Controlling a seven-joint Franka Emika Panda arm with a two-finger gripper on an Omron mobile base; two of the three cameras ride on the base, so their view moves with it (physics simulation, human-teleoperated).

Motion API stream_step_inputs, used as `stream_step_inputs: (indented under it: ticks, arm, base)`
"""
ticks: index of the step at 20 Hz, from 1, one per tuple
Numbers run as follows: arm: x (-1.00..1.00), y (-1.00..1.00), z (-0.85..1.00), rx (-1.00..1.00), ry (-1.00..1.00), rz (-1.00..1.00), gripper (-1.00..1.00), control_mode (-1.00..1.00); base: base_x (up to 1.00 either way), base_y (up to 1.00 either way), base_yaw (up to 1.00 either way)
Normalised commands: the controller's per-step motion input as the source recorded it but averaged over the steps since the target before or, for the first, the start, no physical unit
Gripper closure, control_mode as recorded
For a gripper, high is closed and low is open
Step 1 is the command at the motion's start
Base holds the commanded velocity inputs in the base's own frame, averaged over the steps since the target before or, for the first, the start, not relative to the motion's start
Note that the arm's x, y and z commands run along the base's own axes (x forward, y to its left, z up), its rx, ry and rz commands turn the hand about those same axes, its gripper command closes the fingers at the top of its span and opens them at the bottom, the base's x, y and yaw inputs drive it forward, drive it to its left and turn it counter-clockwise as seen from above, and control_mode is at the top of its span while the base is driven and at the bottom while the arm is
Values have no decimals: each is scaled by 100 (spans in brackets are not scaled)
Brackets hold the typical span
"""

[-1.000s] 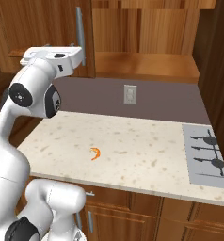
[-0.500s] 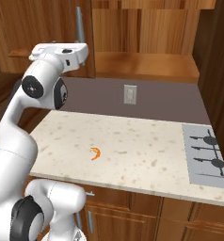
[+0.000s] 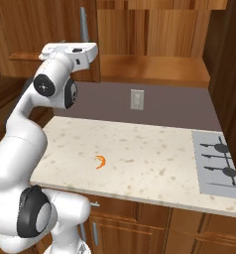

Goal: Retrieve the tupperware from the cabinet, then place the raw meat into the tupperware to avoid contamination.

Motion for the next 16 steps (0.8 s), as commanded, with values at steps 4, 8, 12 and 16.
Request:
stream_step_inputs:
  ticks: [4,8,12,16]
  arm:
    - [33,-4,0,0,0,0,-100,-100]
    - [35,0,0,0,0,0,-100,-100]
    - [35,-1,0,0,0,0,-100,-100]
    - [35,0,0,0,0,0,-100,-100]
  base:
    - [0,0,0]
    - [0,0,0]
    - [0,0,0]
    - [0,0,0]
